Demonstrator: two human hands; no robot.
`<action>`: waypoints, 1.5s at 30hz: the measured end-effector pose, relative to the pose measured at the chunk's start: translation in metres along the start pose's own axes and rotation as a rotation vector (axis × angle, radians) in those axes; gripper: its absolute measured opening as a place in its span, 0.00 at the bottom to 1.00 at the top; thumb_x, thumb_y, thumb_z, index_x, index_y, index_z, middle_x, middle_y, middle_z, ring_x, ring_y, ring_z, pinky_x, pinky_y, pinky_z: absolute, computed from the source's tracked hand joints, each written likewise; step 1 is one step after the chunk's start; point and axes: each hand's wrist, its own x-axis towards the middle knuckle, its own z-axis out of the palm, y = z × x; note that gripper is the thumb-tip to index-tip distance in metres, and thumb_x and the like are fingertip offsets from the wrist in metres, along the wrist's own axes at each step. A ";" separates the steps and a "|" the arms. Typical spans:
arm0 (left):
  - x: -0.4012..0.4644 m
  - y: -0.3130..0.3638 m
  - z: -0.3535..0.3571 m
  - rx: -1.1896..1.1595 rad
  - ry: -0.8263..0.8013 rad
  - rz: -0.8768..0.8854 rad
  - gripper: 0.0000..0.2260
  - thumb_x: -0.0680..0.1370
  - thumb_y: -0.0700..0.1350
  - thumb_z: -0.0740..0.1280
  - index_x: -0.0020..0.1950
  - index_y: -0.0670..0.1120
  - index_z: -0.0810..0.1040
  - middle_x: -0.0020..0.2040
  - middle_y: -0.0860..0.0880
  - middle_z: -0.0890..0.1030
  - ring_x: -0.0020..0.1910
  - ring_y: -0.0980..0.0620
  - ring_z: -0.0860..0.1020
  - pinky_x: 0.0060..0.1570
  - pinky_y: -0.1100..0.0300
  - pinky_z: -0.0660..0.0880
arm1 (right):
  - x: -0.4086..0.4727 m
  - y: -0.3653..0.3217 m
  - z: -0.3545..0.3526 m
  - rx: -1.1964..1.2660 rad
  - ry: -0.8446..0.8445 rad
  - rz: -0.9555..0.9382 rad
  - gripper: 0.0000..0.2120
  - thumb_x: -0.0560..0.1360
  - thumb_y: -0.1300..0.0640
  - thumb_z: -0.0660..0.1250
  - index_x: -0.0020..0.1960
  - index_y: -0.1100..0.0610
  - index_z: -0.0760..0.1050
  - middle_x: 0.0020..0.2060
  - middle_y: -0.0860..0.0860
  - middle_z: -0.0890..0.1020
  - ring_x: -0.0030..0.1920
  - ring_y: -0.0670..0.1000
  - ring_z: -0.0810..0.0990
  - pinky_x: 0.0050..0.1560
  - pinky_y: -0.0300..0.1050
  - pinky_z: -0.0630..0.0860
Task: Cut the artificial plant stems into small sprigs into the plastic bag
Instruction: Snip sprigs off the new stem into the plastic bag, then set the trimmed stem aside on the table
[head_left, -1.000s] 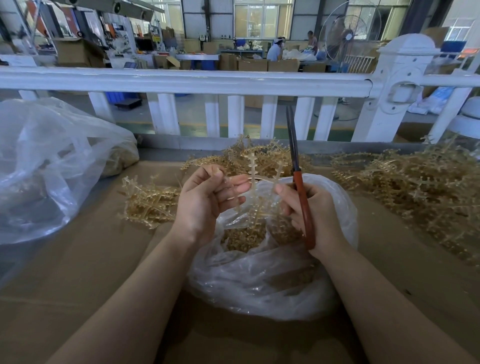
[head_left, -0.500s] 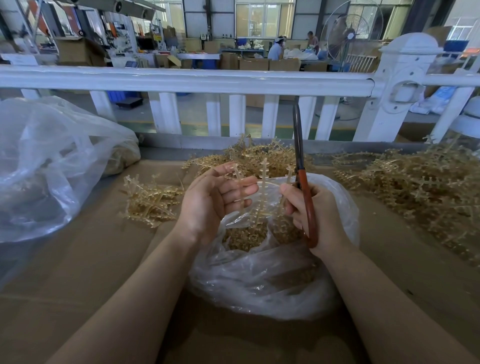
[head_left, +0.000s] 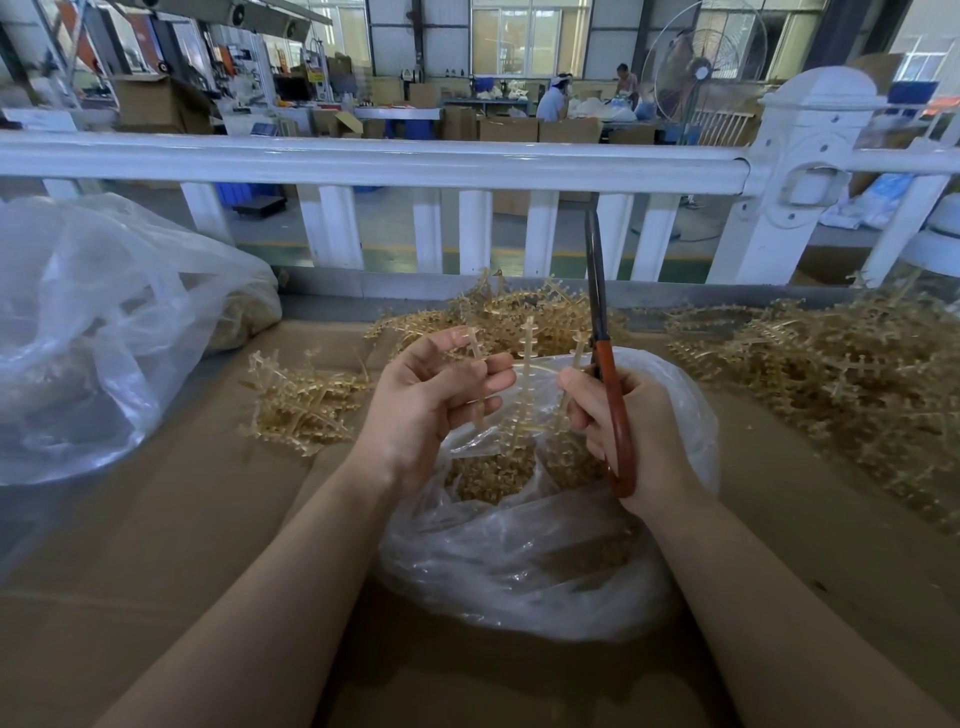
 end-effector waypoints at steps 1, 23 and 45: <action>0.000 0.000 0.000 0.006 0.007 0.009 0.09 0.76 0.36 0.67 0.55 0.43 0.75 0.50 0.38 0.85 0.44 0.48 0.86 0.40 0.58 0.82 | 0.000 0.000 0.000 0.006 -0.004 0.001 0.08 0.78 0.62 0.70 0.40 0.61 0.77 0.26 0.52 0.75 0.21 0.42 0.70 0.21 0.32 0.66; 0.015 0.016 -0.031 0.044 0.998 0.525 0.06 0.84 0.41 0.59 0.49 0.50 0.70 0.45 0.49 0.80 0.39 0.56 0.81 0.41 0.64 0.78 | 0.002 0.001 -0.001 0.034 0.030 -0.001 0.05 0.78 0.61 0.71 0.44 0.62 0.79 0.27 0.53 0.76 0.20 0.43 0.69 0.20 0.32 0.65; 0.005 0.011 -0.016 0.958 0.507 0.503 0.05 0.77 0.50 0.69 0.44 0.60 0.77 0.47 0.62 0.80 0.52 0.56 0.78 0.67 0.47 0.65 | 0.006 0.017 0.000 -0.347 0.133 -0.166 0.12 0.76 0.52 0.73 0.36 0.55 0.81 0.24 0.48 0.77 0.26 0.44 0.75 0.32 0.36 0.73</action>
